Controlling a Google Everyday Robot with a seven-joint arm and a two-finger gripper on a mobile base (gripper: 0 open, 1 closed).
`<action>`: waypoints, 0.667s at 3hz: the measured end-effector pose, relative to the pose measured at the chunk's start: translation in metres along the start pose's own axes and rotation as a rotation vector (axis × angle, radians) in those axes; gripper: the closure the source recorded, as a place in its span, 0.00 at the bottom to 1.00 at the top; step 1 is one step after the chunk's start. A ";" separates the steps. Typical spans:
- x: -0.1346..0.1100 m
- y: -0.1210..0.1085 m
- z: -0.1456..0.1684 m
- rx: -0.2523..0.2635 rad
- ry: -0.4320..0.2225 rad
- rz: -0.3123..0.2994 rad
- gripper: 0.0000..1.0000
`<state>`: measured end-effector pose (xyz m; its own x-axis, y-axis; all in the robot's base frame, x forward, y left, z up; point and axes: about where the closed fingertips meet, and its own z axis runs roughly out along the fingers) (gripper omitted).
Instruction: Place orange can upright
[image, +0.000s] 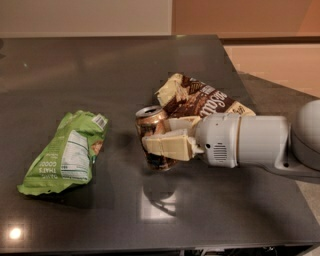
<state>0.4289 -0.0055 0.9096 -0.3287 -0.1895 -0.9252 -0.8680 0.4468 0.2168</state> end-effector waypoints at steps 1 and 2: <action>0.000 0.014 0.009 -0.076 -0.048 -0.086 1.00; 0.005 0.019 0.012 -0.109 -0.063 -0.134 1.00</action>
Offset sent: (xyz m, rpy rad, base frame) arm -0.0207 0.0220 -0.0085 0.0539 -0.1816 0.1748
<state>0.4148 0.0130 0.9049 -0.1863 -0.1839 -0.9651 -0.9386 0.3235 0.1195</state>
